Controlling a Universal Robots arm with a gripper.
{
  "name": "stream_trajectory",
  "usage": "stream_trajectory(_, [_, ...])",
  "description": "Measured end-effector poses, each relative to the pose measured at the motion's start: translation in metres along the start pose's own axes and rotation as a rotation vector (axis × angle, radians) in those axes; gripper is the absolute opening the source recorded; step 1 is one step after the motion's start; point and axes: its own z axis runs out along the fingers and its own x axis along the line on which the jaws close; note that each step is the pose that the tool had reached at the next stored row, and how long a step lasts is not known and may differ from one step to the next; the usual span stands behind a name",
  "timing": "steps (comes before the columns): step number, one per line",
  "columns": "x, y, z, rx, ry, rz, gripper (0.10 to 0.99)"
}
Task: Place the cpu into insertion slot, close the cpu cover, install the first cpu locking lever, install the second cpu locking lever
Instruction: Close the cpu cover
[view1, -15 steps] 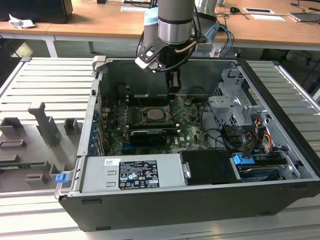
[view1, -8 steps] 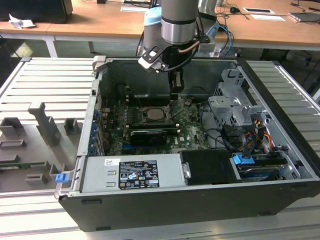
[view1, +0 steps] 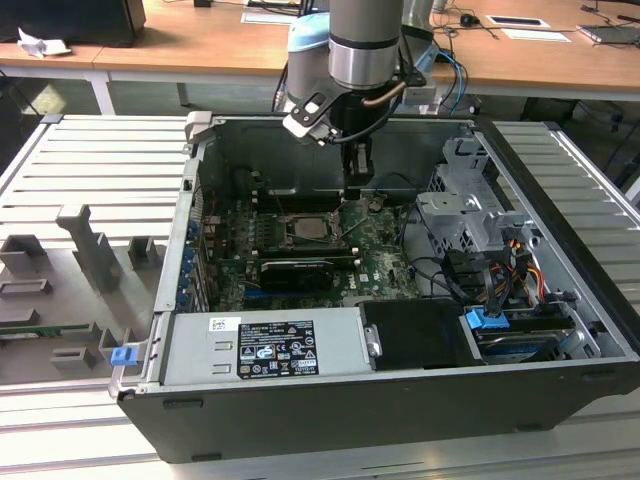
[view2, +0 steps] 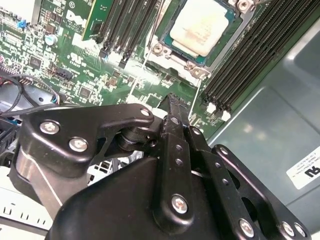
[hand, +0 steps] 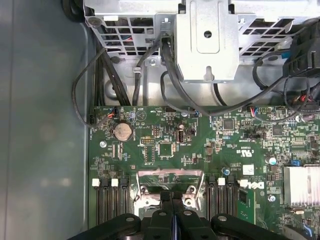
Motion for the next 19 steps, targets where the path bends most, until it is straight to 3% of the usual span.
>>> stream_trajectory(9, [0.0002,0.0133,0.0029,0.001,0.0021,-0.001,0.106])
stream_trajectory(19, [0.0002,0.0206,0.0040,0.001,0.0019,-0.001,0.106])
